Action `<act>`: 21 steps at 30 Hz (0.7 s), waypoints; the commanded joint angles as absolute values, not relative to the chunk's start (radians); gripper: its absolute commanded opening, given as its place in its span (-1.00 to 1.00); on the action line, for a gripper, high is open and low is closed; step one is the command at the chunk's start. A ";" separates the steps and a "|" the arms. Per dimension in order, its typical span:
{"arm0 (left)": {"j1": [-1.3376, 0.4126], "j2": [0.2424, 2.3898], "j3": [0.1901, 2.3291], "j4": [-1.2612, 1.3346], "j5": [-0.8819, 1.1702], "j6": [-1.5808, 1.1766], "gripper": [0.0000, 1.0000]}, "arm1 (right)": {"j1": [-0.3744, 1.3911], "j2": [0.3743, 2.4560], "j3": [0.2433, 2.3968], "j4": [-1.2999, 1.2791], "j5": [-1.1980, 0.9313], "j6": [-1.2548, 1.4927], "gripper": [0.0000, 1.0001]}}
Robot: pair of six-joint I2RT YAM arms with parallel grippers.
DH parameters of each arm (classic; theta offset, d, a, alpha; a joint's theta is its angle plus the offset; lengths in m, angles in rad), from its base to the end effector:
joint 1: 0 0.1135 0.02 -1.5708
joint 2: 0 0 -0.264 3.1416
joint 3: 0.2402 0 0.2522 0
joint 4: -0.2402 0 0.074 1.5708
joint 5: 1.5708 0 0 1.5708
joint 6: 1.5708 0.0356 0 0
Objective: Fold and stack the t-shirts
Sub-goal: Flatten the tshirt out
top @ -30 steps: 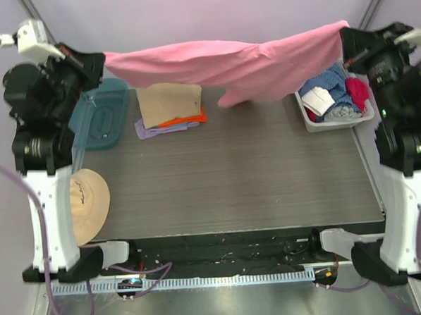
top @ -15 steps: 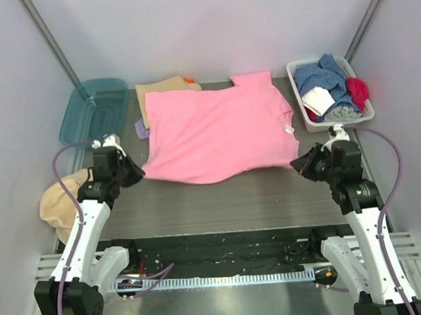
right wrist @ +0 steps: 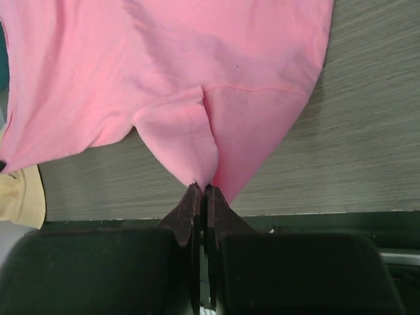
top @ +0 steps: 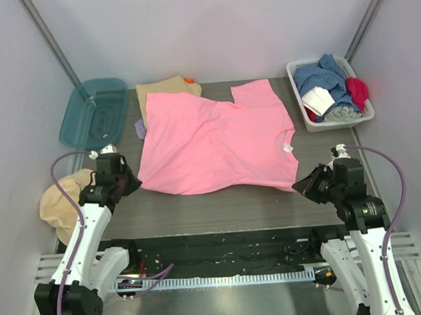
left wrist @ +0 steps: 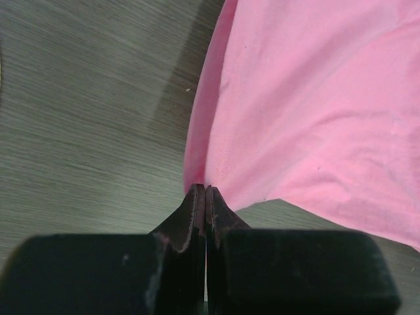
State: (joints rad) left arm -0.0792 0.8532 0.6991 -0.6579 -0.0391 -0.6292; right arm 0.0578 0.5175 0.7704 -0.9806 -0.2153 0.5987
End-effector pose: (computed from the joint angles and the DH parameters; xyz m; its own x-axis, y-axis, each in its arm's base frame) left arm 0.1726 -0.0123 0.2546 -0.6156 -0.5410 -0.5730 -0.3835 0.8409 -0.3820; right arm 0.0934 0.0130 0.2911 -0.6701 0.5127 -0.5367 0.1961 0.8197 0.5382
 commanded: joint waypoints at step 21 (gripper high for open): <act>-0.083 0.713 0.535 -0.719 -0.382 -0.926 -0.96 | 0.060 0.610 0.676 -1.123 -0.167 0.615 -0.59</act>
State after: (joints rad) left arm -0.0795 0.7235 0.5323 -0.6769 -0.2836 -0.8902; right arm 0.0578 0.6037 0.6762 -1.1450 -0.1776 0.6201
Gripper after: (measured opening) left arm 0.013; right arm 0.113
